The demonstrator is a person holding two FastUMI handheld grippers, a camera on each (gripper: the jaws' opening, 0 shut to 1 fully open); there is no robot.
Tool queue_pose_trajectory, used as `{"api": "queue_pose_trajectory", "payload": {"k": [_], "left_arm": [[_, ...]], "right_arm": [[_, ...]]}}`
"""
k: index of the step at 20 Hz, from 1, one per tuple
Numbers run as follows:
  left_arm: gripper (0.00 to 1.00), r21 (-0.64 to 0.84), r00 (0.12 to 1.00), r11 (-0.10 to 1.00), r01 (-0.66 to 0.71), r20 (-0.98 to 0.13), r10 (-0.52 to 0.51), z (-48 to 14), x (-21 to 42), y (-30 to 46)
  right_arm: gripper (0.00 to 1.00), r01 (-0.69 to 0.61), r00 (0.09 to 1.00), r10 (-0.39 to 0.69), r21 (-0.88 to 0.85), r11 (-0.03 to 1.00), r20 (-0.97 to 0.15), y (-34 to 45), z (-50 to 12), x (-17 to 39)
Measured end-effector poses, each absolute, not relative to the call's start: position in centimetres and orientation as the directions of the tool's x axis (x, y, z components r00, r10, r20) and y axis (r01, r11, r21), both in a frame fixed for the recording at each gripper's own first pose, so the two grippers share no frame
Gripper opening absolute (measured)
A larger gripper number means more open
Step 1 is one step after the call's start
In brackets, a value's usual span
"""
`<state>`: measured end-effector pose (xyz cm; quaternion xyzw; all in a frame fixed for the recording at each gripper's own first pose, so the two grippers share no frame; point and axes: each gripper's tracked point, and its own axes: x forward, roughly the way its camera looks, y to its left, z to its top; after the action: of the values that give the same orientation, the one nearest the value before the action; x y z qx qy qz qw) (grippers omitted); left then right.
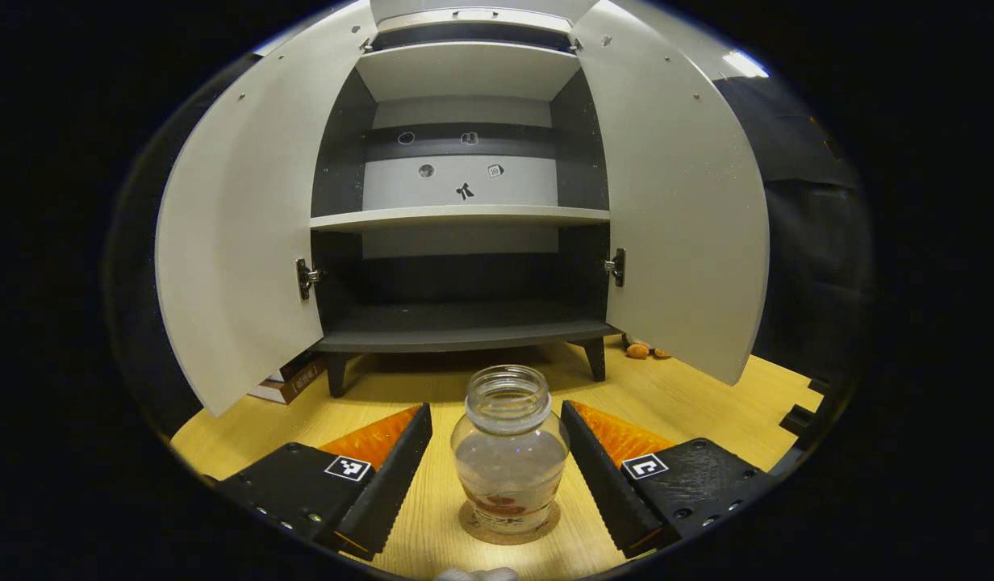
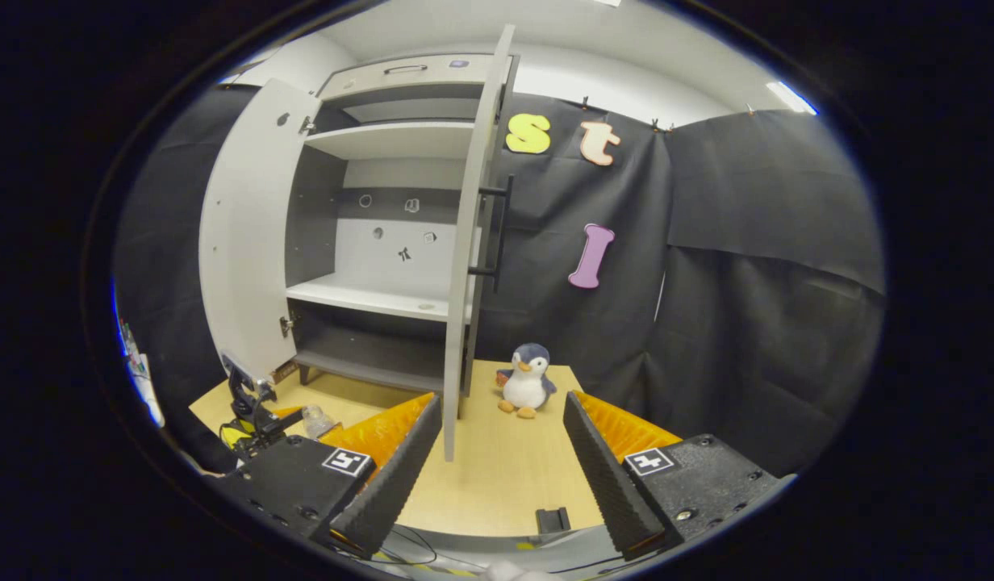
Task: Grasp the bottle in the cabinet with the left hand and place it on the coaster, then close the right door with the right hand and the left door with the left hand.
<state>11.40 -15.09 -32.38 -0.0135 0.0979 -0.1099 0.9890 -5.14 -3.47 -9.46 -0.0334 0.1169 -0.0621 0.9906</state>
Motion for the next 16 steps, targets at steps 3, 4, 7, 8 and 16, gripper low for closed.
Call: {"api": "queue_pose_trajectory", "payload": {"k": [3, 4, 7, 8, 16], "left_arm": [[0.97, -0.045, 0.958, 0.975, 0.217, -0.183, -0.221, -31.3, 11.4, -15.1], [0.97, -0.048, 0.959, 0.975, 0.217, -0.177, -0.222, -30.8, 11.3, -15.1], [0.97, -0.032, 0.959, 0.974, 0.224, -0.173, -0.226, -28.9, 10.9, -15.2], [0.96, -0.028, 0.96, 0.975, 0.219, -0.169, -0.221, -28.1, 10.9, -15.0], [0.96, -0.001, 0.978, 0.982, 0.191, -0.085, -0.191, -17.3, 9.1, -10.8]], "right_arm": [[1.0, 0.111, 0.966, -0.126, -0.076, 0.991, -0.225, -3.3, -9.2, -4.4], [0.99, 0.111, 0.967, -0.125, -0.073, 0.991, -0.222, -3.3, -9.0, -4.2], [1.0, 0.117, 0.968, -0.129, -0.064, 0.991, -0.214, -3.2, -8.5, -3.6], [1.0, 0.119, 0.97, -0.128, -0.056, 0.991, -0.206, -3.0, -8.1, -3.4], [0.99, 0.18, 0.977, -0.18, -0.014, 0.984, -0.115, -2.7, -4.1, -2.3]]}}
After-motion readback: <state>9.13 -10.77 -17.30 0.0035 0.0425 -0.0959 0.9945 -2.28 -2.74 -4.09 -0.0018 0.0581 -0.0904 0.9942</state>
